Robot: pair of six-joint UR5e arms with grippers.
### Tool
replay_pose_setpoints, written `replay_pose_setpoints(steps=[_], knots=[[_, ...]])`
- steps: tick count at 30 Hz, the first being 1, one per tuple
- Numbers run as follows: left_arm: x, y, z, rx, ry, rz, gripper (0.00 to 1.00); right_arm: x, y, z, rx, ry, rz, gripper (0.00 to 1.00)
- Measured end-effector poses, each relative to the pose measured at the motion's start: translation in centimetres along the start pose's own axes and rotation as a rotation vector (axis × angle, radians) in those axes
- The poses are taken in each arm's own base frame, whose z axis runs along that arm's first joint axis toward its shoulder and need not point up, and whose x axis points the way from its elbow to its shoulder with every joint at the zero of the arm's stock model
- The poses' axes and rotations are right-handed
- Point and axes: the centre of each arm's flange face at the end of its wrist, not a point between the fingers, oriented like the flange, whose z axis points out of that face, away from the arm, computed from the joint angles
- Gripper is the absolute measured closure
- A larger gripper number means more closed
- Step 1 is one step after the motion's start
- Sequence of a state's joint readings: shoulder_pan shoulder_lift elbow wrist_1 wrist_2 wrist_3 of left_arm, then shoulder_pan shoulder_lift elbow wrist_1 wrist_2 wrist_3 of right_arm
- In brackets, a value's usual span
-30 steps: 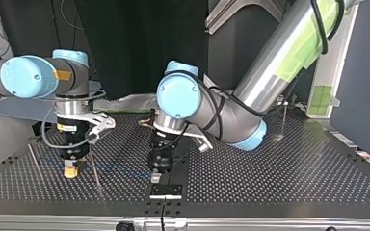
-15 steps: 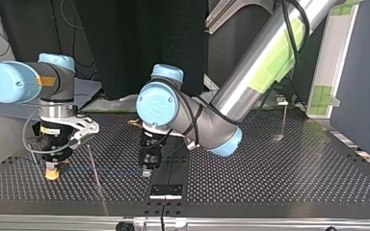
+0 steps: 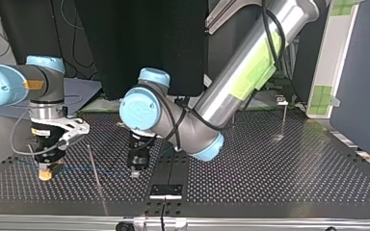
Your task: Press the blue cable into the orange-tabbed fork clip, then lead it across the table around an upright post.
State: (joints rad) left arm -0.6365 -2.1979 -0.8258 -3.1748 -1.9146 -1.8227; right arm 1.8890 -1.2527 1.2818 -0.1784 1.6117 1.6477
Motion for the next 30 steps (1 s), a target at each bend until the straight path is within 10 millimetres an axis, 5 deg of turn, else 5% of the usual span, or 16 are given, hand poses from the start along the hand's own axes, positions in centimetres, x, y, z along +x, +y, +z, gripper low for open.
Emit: replay_pose_setpoints(steps=[9, 20, 30], knots=[[1.7, -1.7, 1.7, 0.019, -0.011, -0.023, 1.00, 0.0, 2.5, 0.6, -0.024, -0.001, 0.005, 1.00], [1.5, -1.9, 2.4, 0.023, -0.032, -0.039, 1.00, -1.3, 5.4, 1.5, -0.060, -0.020, 0.000, 1.00], [6.2, -0.5, 3.3, 0.012, 0.030, -0.012, 1.00, -4.1, 7.3, 2.4, -0.075, -0.061, -0.003, 1.00]])
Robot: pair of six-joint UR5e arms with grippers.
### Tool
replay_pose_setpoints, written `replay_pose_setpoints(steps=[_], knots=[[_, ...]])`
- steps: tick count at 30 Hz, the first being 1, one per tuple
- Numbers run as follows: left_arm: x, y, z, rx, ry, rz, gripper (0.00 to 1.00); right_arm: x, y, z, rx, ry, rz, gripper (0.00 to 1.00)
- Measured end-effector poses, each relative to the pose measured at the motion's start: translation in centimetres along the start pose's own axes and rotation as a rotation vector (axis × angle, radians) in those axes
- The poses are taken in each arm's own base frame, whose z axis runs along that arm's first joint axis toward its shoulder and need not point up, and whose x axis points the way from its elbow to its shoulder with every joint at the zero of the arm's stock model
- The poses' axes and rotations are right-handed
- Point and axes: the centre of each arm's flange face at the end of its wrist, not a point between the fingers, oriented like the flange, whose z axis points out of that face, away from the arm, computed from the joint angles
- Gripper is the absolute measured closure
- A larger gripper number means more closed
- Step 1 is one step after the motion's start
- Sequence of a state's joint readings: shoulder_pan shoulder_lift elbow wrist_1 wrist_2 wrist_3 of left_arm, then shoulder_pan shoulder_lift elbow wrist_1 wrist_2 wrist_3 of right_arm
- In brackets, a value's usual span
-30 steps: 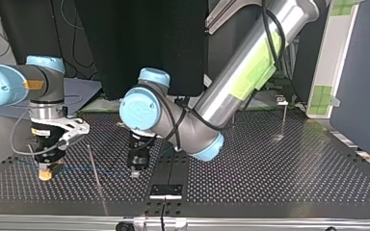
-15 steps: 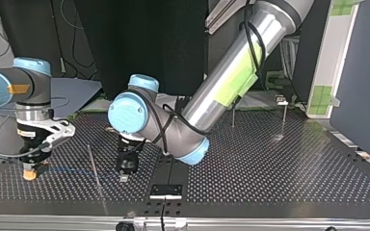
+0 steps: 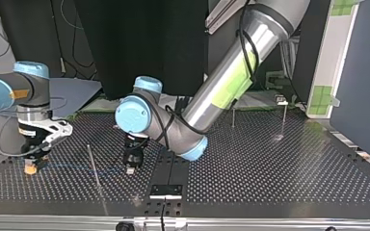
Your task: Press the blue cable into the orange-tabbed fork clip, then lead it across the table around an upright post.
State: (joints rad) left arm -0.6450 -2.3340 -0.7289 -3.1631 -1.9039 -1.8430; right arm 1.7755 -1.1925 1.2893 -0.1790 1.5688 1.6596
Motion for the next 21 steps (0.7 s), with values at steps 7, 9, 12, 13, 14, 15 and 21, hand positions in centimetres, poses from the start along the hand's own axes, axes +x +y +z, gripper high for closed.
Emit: replay_pose_setpoints(steps=[7, 9, 12, 13, 14, 15, 21], knots=[[2.8, 0.3, 0.6, -0.004, 0.029, 0.010, 1.00, -3.3, 0.8, 0.8, -0.008, -0.051, -0.002, 1.00], [3.5, 0.4, 0.7, -0.006, 0.036, 0.013, 1.00, -4.2, 0.9, 0.9, -0.009, -0.065, -0.002, 1.00], [4.0, 0.4, 0.8, -0.007, 0.039, 0.014, 1.00, -5.2, 1.1, 0.8, -0.010, -0.081, -0.002, 1.00], [4.0, 0.4, 0.8, -0.007, 0.038, 0.014, 1.00, -5.5, 1.2, 0.8, -0.010, -0.085, -0.002, 1.00], [4.1, 0.4, 0.8, -0.007, 0.038, 0.014, 1.00, -5.8, 1.2, 0.7, -0.011, -0.091, -0.003, 1.00], [4.1, 0.4, 0.8, -0.007, 0.037, 0.014, 1.00, -6.2, 1.2, 0.7, -0.011, -0.097, -0.003, 1.00], [4.5, 0.6, 0.8, -0.007, 0.042, 0.015, 1.00, -10.0, 1.5, 0.7, -0.011, -0.155, -0.013, 1.00]])
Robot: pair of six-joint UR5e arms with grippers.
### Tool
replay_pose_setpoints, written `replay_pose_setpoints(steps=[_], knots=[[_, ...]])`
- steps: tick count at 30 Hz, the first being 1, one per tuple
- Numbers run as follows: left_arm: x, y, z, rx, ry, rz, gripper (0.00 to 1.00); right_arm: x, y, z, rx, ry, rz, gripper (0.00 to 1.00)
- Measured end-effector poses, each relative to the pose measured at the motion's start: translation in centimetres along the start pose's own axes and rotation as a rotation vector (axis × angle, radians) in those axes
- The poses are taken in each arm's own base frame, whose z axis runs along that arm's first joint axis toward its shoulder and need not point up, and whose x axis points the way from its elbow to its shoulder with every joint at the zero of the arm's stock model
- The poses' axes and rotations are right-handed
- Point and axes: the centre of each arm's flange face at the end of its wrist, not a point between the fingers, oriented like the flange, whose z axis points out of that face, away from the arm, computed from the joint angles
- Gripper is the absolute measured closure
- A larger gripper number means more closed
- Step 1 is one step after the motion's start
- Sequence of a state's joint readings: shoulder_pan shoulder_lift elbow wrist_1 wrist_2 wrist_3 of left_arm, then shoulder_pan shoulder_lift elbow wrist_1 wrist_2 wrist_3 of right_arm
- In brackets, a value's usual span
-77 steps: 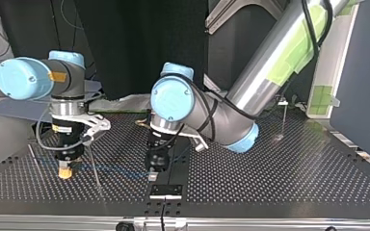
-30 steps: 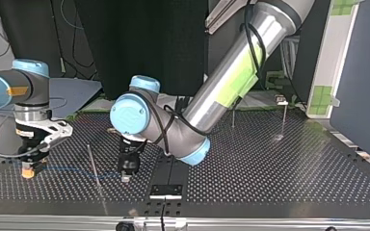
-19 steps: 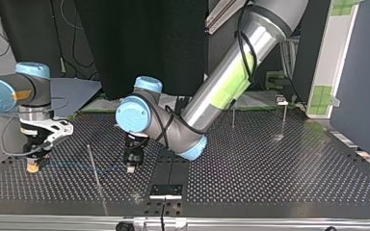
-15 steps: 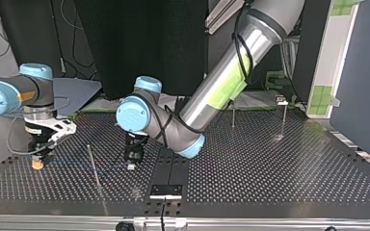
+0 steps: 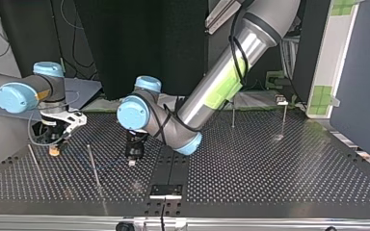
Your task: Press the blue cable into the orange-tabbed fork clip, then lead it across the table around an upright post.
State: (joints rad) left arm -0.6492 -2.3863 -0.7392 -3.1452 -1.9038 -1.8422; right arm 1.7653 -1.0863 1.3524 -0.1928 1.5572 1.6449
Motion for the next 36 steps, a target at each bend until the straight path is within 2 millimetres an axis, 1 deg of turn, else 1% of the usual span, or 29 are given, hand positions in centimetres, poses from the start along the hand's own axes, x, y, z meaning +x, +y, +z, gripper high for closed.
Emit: replay_pose_setpoints(steps=[1, 2, 3, 4, 5, 9, 15, 16, 17, 18, 20, 21, 22, 23, 36], knots=[[0.2, 0.1, 0.0, -0.001, 0.002, 0.001, 0.91, -0.7, 0.0, 0.1, 0.001, -0.010, -0.002, 1.00], [0.5, 0.3, 0.0, -0.002, 0.003, 0.001, 0.77, -1.6, -0.1, 0.2, 0.002, -0.021, -0.004, 1.00], [0.9, 0.5, 0.1, -0.004, 0.005, 0.002, 0.77, -2.2, -0.1, 0.3, 0.002, -0.028, -0.004, 1.00], [1.1, 0.7, 0.1, -0.005, 0.006, 0.003, 0.69, -2.8, -0.1, 0.4, 0.003, -0.034, -0.005, 1.00], [1.4, 0.8, 0.1, -0.007, 0.006, 0.003, 0.66, -3.5, -0.1, 0.4, 0.004, -0.038, -0.005, 1.00], [2.5, 1.4, 0.0, -0.014, 0.013, 0.008, 0.66, -5.0, -0.1, 0.4, 0.010, -0.039, -0.001, 1.00], [2.5, 1.3, 0.1, -0.007, 0.010, 0.014, 0.66, -5.8, -0.3, 0.4, 0.026, -0.025, 0.002, 1.00], [2.5, 1.3, 0.1, -0.008, 0.011, 0.014, 0.61, -5.9, -0.3, 0.4, 0.027, -0.024, 0.002, 1.00], [2.5, 1.4, 0.1, -0.009, 0.011, 0.015, 0.52, -6.1, -0.4, 0.4, 0.028, -0.026, 0.002, 1.00], [2.5, 1.4, 0.1, -0.010, 0.011, 0.015, 0.52, -6.4, -0.4, 0.4, 0.030, -0.031, 0.000, 1.00], [2.5, 1.4, 0.1, -0.012, 0.012, 0.016, 0.29, -7.6, -0.3, 0.4, 0.030, -0.051, -0.007, 1.00], [2.5, 1.4, 0.1, -0.012, 0.012, 0.016, 0.29, -8.2, -0.3, 0.5, 0.030, -0.060, -0.009, 1.00], [2.5, 1.4, 0.1, -0.012, 0.013, 0.016, 0.16, -8.8, -0.3, 0.5, 0.030, -0.069, -0.011, 1.00], [2.5, 1.5, 0.1, -0.012, 0.013, 0.016, 0.00, -9.4, -0.2, 0.5, 0.029, -0.076, -0.013, 1.00], [2.6, 1.5, 0.0, -0.016, 0.015, 0.004, 0.00, -14.7, 0.5, 0.5, 0.023, -0.126, -0.031, 1.00]])
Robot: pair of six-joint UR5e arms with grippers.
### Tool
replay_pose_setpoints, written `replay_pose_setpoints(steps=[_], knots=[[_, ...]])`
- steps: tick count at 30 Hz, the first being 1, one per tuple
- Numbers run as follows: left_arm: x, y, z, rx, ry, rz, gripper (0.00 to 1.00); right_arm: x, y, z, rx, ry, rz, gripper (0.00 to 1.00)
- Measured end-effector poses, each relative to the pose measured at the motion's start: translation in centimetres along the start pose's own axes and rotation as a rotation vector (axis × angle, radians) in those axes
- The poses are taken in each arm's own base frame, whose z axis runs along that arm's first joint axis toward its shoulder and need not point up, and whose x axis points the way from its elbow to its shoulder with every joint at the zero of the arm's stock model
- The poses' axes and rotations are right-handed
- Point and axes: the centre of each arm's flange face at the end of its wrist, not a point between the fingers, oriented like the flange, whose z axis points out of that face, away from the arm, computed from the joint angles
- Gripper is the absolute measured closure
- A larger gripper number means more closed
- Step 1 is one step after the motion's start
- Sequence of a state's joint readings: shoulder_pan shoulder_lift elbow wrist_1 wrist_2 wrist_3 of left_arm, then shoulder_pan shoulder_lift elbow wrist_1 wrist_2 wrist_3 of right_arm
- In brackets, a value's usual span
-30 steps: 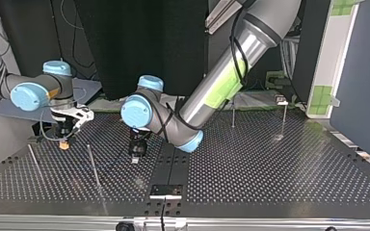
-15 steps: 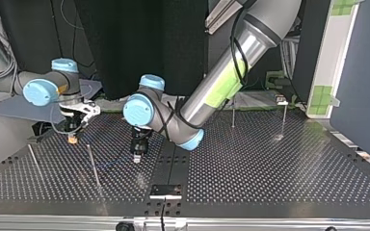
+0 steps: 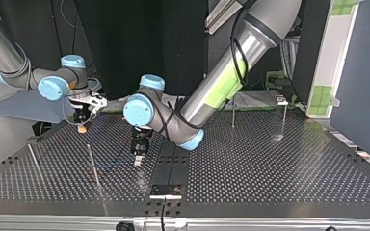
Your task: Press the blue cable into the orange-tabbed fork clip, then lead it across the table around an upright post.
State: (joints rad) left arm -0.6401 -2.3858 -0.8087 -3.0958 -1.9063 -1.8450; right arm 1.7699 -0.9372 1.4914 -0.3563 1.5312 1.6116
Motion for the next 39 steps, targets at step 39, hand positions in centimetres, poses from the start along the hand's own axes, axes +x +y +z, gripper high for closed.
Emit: replay_pose_setpoints(steps=[39], knots=[[-0.1, 0.0, 0.0, -0.004, -0.002, -0.001, 0.00, -15.0, 1.9, 1.1, -0.089, -0.119, 0.007, 1.00]])
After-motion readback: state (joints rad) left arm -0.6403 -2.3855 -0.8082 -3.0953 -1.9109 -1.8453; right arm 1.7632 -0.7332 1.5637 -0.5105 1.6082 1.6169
